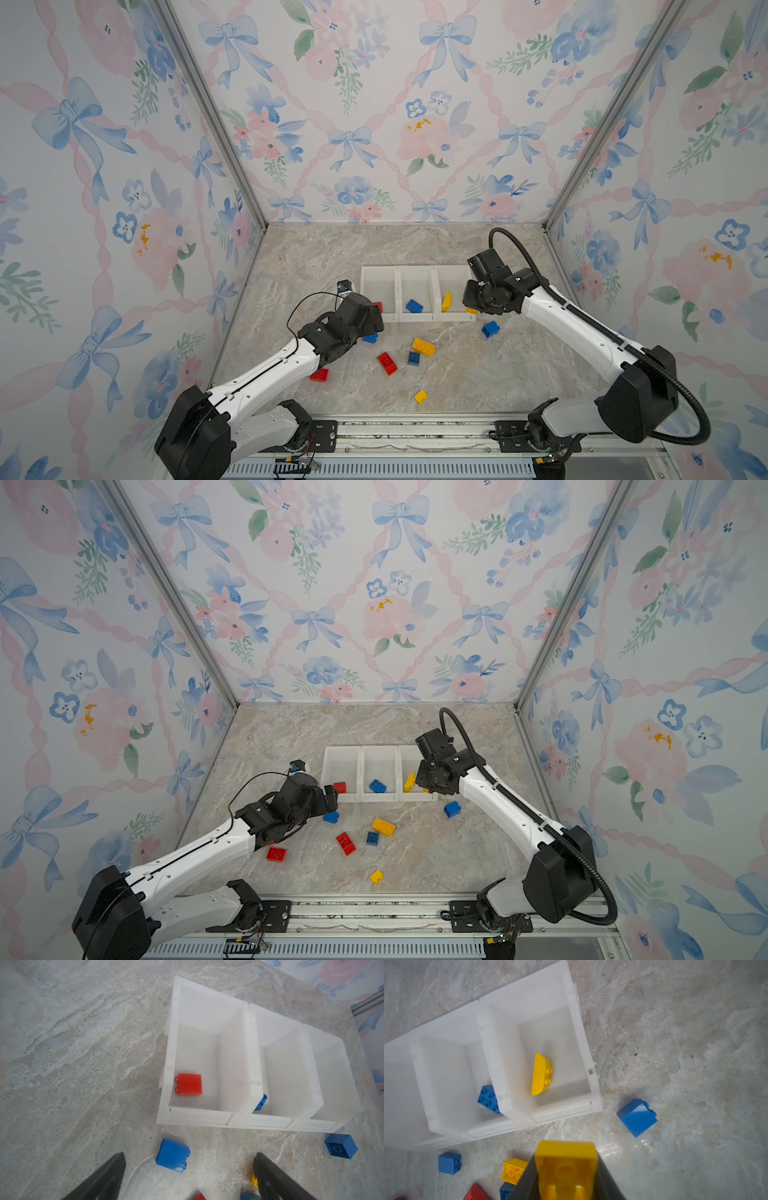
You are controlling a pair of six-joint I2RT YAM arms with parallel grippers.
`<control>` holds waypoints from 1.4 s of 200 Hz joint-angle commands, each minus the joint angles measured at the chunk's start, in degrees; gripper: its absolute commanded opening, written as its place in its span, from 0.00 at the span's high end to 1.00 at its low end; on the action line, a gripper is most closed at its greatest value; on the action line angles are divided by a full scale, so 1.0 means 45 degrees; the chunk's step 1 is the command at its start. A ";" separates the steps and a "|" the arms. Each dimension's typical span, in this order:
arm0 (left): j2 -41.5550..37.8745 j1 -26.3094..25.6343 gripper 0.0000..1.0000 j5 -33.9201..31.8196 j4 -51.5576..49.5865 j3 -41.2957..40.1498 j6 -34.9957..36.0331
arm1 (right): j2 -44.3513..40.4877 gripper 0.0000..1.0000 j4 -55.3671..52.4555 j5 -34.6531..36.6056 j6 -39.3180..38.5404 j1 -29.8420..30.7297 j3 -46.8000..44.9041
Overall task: Sort the legos into containers by color
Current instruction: Place the lego in the container.
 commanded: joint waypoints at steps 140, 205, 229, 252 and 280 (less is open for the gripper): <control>-0.0584 0.0126 0.02 -0.0002 -0.0004 -0.0076 -0.0143 | 0.5292 0.64 0.0246 0.0785 -0.3372 -0.0047 0.2971; -0.0725 0.0176 0.02 -0.0076 -0.0023 -0.0601 -0.0175 | 0.5755 0.50 0.0187 0.1064 -0.3333 -0.0262 0.3040; -0.0753 0.0225 0.02 -0.0097 -0.0028 -0.0656 -0.0216 | 0.5747 0.42 0.0129 0.1064 -0.3314 -0.0259 0.3117; -0.0823 0.0289 0.02 -0.0117 -0.0033 -0.0708 -0.0273 | 0.5625 0.39 0.0060 0.1043 -0.3284 -0.0254 0.3138; -0.0995 0.0416 0.02 -0.0200 -0.0138 -0.0826 -0.0437 | 0.5237 0.37 -0.0057 0.1044 -0.3250 -0.0152 0.3095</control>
